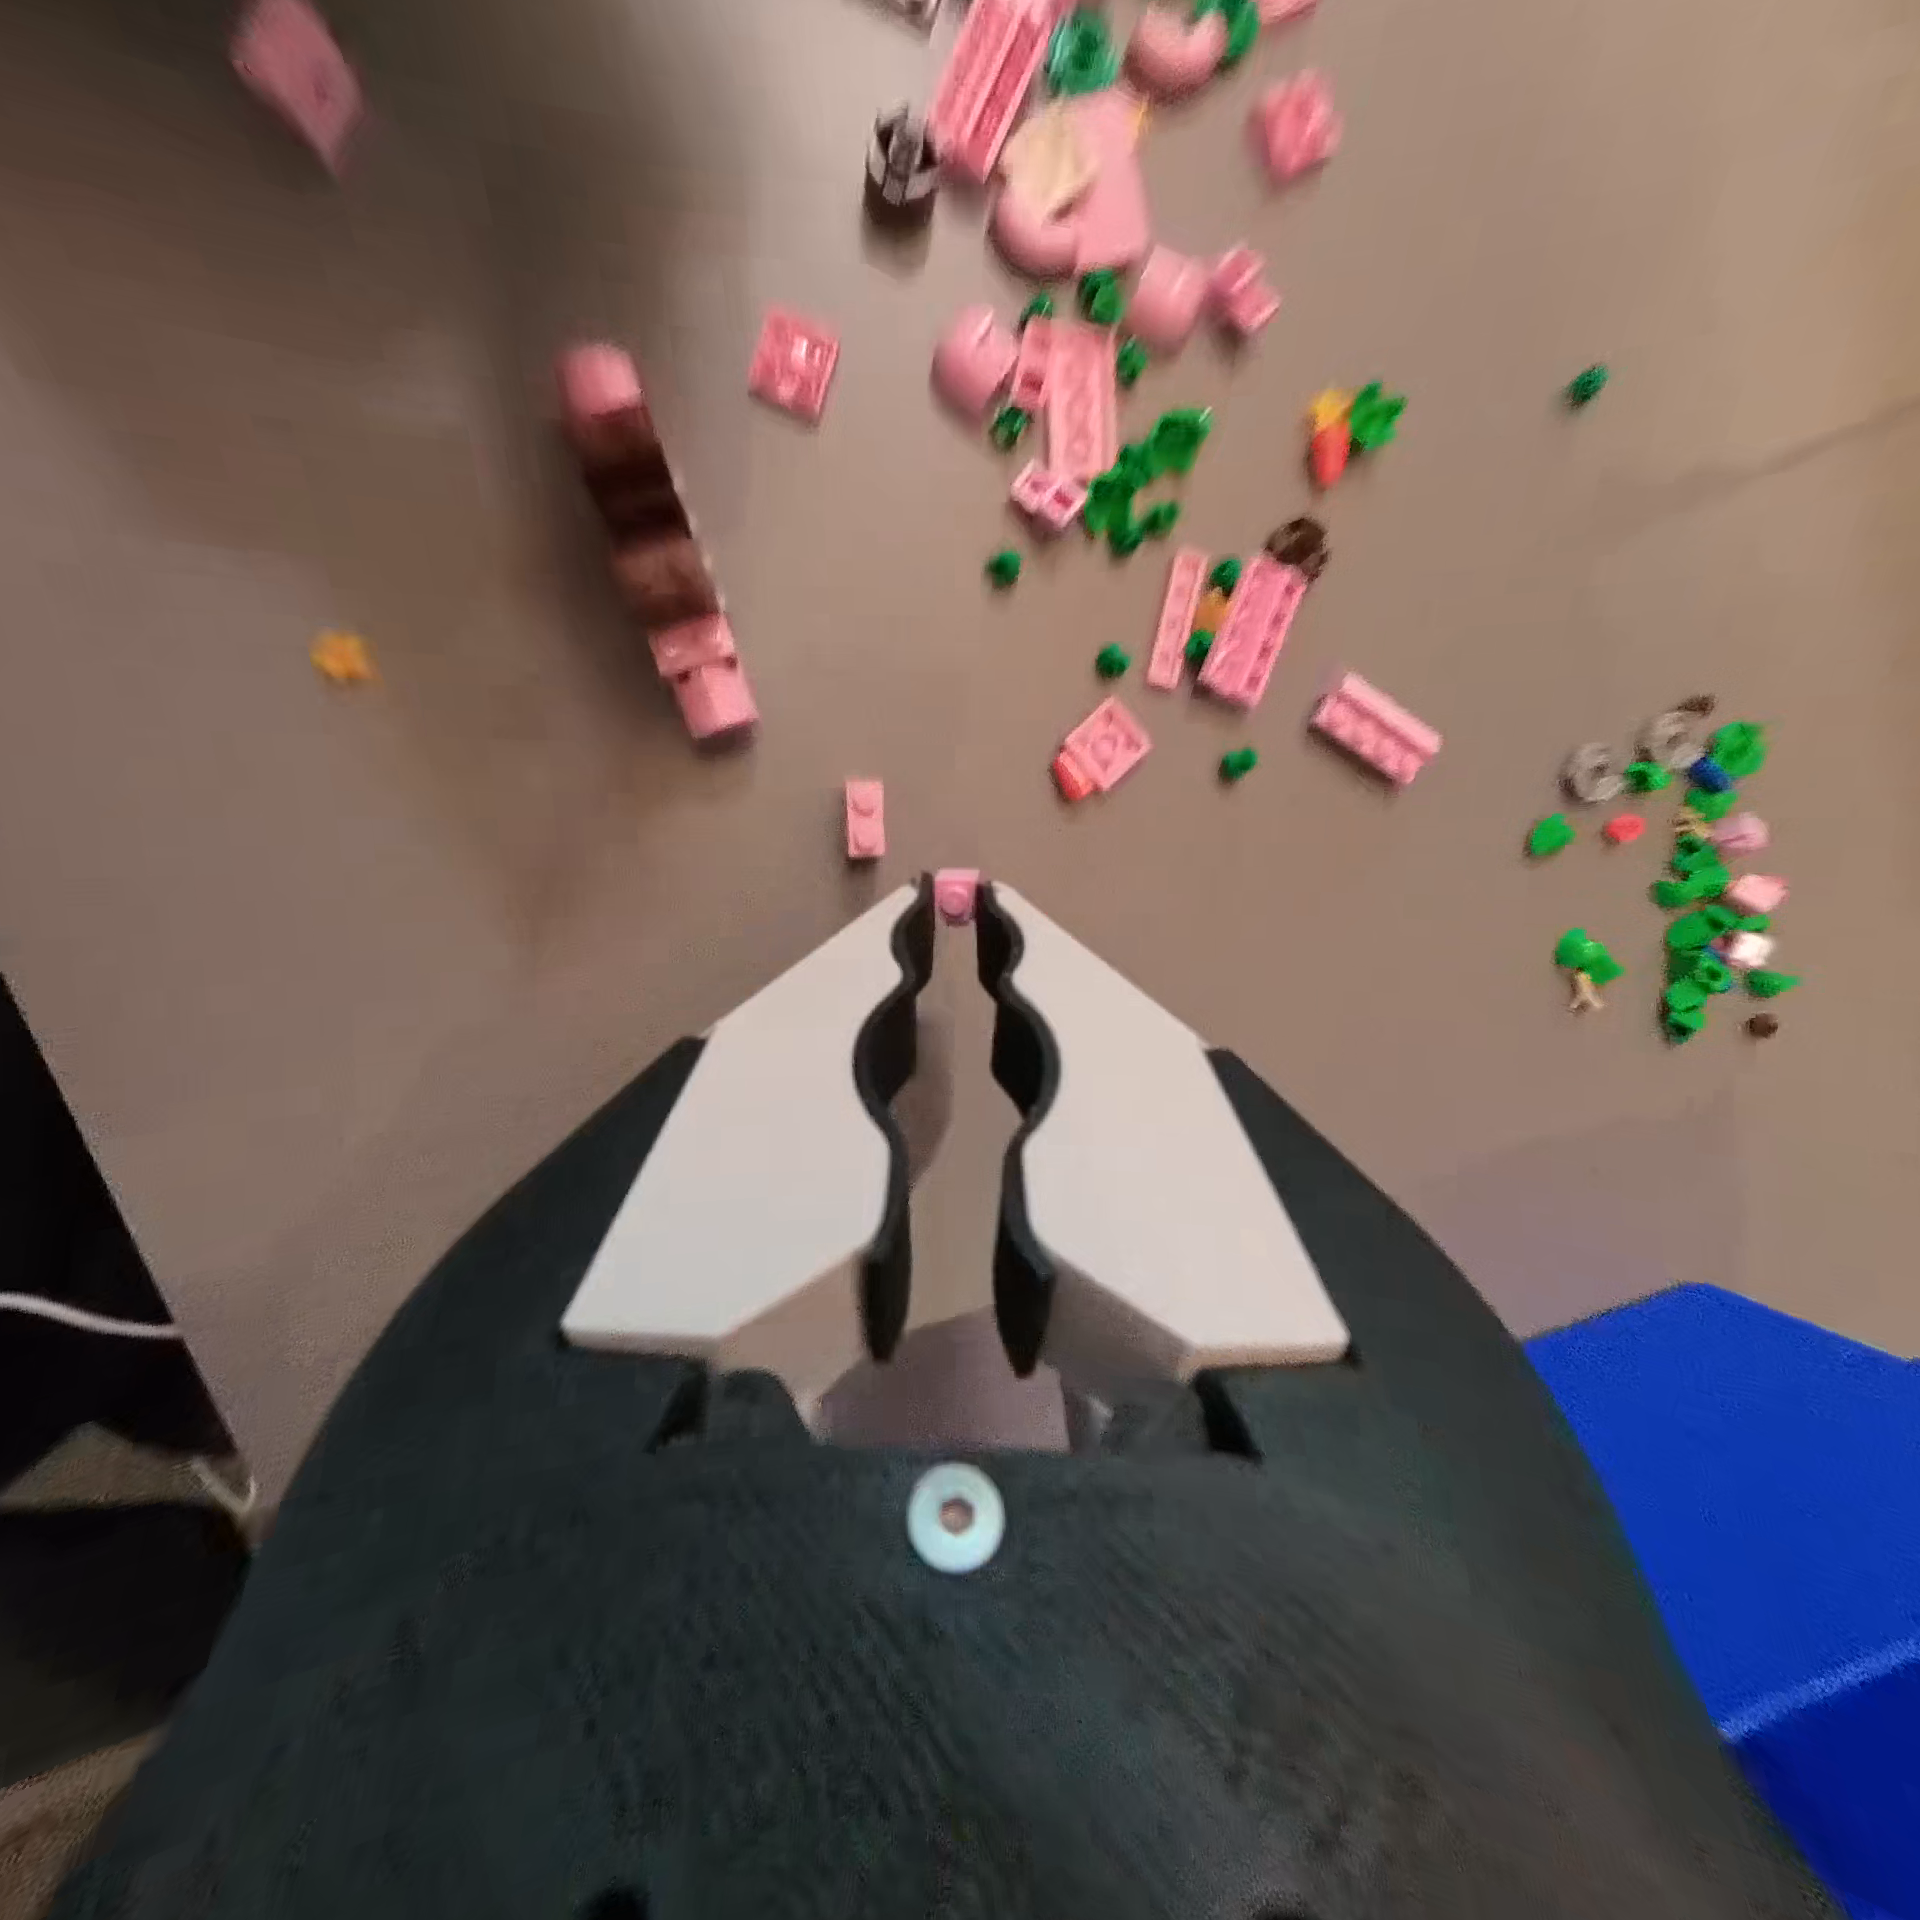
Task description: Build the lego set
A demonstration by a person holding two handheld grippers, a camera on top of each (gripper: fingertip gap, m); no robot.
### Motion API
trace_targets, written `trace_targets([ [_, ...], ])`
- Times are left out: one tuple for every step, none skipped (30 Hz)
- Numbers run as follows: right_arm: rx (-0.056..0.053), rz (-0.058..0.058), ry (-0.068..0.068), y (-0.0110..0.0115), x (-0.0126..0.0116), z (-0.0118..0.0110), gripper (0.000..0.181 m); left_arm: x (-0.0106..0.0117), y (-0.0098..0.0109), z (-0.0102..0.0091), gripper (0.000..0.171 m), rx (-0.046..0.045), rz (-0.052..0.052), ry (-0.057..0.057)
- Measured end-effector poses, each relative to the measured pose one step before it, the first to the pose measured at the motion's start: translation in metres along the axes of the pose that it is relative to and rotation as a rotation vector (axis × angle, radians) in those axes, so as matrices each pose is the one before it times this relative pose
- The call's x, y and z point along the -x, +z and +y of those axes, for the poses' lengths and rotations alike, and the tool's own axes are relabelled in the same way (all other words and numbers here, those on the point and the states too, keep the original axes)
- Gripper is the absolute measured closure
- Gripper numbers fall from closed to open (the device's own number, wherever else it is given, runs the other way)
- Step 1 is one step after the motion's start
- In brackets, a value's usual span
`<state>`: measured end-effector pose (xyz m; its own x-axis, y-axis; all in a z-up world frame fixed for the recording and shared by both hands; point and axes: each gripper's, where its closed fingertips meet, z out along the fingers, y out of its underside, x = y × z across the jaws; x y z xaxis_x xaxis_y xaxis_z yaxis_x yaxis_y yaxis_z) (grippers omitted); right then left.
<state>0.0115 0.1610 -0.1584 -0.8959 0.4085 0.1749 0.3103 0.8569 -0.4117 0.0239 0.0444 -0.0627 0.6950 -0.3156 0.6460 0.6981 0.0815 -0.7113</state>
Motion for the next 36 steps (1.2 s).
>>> trace_targets([
  [0.0366,-0.0301,-0.0031,0.00448,0.00299,0.00295,0.175,0.00052,-0.00012,-0.00008,0.160,-0.00375,0.0016,-0.0087],
  [0.0216,-0.0329,0.0005,0.00353,0.00327,0.00034,0.175,0.00013,-0.00021,0.00006,0.160,-0.00262,0.0046,-0.0083],
  [0.0146,-0.0279,0.0004,0.00275,0.00239,-0.00069,0.175,-0.00025,-0.00024,-0.00015,0.160,-0.00293,0.0051,-0.0063],
  [0.0113,-0.0241,-0.0012,0.00204,0.00179,-0.00120,0.175,-0.00014,-0.00032,-0.00033,0.160,-0.00214,0.0026,-0.0030],
  [0.0098,-0.0210,-0.0022,0.00154,0.00153,-0.00114,0.175,0.00002,-0.00043,-0.00031,0.160,-0.00235,-0.0011,-0.0001],
  [0.0092,-0.0187,-0.0018,0.00148,0.00122,-0.00079,0.175,0.00027,-0.00047,-0.00034,0.160,-0.00201,-0.0022,0.0005],
  [0.0069,-0.0169,0.0009,0.00137,0.00117,-0.00073,0.175,0.00018,-0.00010,0.00001,0.161,-0.00038,-0.0016,-0.0010],
  [0.0074,-0.0168,0.0052,0.00147,0.00129,-0.00024,0.175,0.00029,0.00000,0.00022,0.160,0.00101,-0.0002,-0.0019],
  [0.0101,-0.0192,0.0087,0.00162,0.00152,0.00055,0.175,0.00049,0.00021,0.00029,0.161,0.00085,-0.0011,-0.0051],
  [0.0091,-0.0138,0.0081,0.00127,0.00087,0.00065,0.175,0.00018,0.00014,0.00044,0.161,0.00150,0.0017,-0.0049],
  [0.0015,-0.0055,0.0048,0.00055,-0.00003,-0.00005,0.175,-0.00029,0.00010,0.00021,0.161,0.00046,0.0038,-0.0036],
  [-0.0021,-0.0037,0.0055,-0.00019,-0.00024,-0.00075,0.175,-0.00040,-0.00007,-0.00016,0.161,-0.00102,0.0031,-0.0009],
  [0.0040,0.0000,0.0057,-0.00010,-0.00091,0.00008,0.175,0.00004,-0.00024,-0.00032,0.161,-0.00110,0.0000,0.0000],
  [0.0043,0.0052,0.0035,-0.00001,-0.00157,0.00012,0.175,0.00004,-0.00016,-0.00018,0.161,-0.00111,0.0000,-0.0003],
  [0.0009,-0.0010,0.0033,0.00015,-0.00048,-0.00040,0.175,0.00003,-0.00015,-0.00020,0.161,-0.00126,0.0015,-0.0017],
  [-0.0006,-0.0070,0.0061,0.00019,0.00041,-0.00080,0.175,-0.00007,-0.00005,-0.00010,0.161,-0.00109,0.0018,-0.0021],
  [-0.0005,-0.0074,0.0070,0.00025,0.00048,-0.00069,0.175,0.00000,-0.00013,-0.00015,0.161,-0.00090,0.0009,-0.0016],
  [0.0011,-0.0088,0.0060,0.00024,0.00084,-0.00045,0.175,0.00007,-0.00002,-0.00006,0.161,-0.00036,0.0002,-0.0005],
  [0.0021,-0.0085,0.0049,0.00021,0.00103,-0.00004,0.175,-0.00007,0.00002,0.00007,0.161,0.00044,-0.0004,0.0003],
  [0.0016,-0.0034,0.0066,0.00010,0.00027,-0.00001,0.175,0.00027,0.00005,0.00009,0.161,0.00056,-0.0014,0.0004],
  [0.0011,-0.0012,0.0088,-0.00013,-0.00016,0.00004,0.175,0.00015,0.00015,0.00020,0.161,0.00126,-0.0014,0.0003],
  [-0.0005,-0.0015,0.0060,0.00000,-0.00009,-0.00019,0.175,0.00014,0.00013,0.00012,0.161,0.00122,-0.0010,0.0000],
  [-0.0023,-0.0003,-0.0019,0.00011,-0.00017,-0.00015,0.175,0.00017,0.00001,0.00019,0.161,0.00080,-0.0006,-0.0003],
  [-0.0027,-0.0004,-0.0027,0.00006,-0.00017,-0.00031,0.175,0.00016,0.00002,-0.00006,0.161,0.00007,0.0000,-0.0009],
  [0.0000,-0.0032,0.0014,-0.00008,-0.00004,0.00006,0.175,0.00017,-0.00013,-0.00014,0.161,-0.00087,-0.0001,-0.0010],
  [0.0014,-0.0027,-0.0011,-0.00003,-0.00003,0.00019,0.175,0.00011,-0.00018,-0.00023,0.161,-0.00144,0.0001,-0.0011],
  [0.0026,-0.0012,-0.0019,-0.00003,0.00002,0.00017,0.175,0.00011,-0.00015,-0.00020,0.161,-0.00125,-0.0007,-0.0007],
  [0.0051,-0.0007,-0.0002,-0.00002,-0.00001,0.00020,0.175,0.00019,-0.00009,-0.00002,0.161,-0.00053,-0.0011,0.0000],
  [0.0078,0.0011,-0.0022,0.00009,-0.00008,0.00037,0.175,0.00000,0.00001,-0.00001,0.161,-0.00008,0.0002,0.0003],
  [0.0114,0.0033,-0.0034,0.00038,-0.00004,0.00090,0.175,-0.00006,0.00002,0.00005,0.161,0.00032,-0.0003,0.0005],
  [0.0115,0.0041,-0.0047,0.00031,-0.00006,0.00073,0.175,0.00005,-0.00003,0.00005,0.161,0.00036,-0.0002,0.0003],
  [0.0050,0.0034,-0.0039,-0.00001,-0.00001,-0.00001,0.175,-0.00001,0.00001,-0.00002,0.161,-0.00016,0.0001,0.0001],
  [0.0060,0.0017,-0.0027,0.00001,-0.00006,0.00000,0.175,-0.00001,0.00004,-0.00007,0.161,-0.00051,0.0000,-0.0002],
  [0.0048,0.0002,-0.0013,-0.00005,0.00000,-0.00010,0.175,0.00002,-0.00012,-0.00006,0.161,-0.00030,0.0003,-0.0005],
  [0.0041,-0.0012,0.0009,0.00003,-0.00005,-0.00002,0.175,0.00000,0.00000,-0.00009,0.161,-0.00063,0.0005,-0.0009],
  [0.0050,-0.0015,0.0004,-0.00001,0.00000,0.00000,0.175,0.00003,-0.00005,0.00000,0.161,-0.00040,0.0007,-0.0010],
])
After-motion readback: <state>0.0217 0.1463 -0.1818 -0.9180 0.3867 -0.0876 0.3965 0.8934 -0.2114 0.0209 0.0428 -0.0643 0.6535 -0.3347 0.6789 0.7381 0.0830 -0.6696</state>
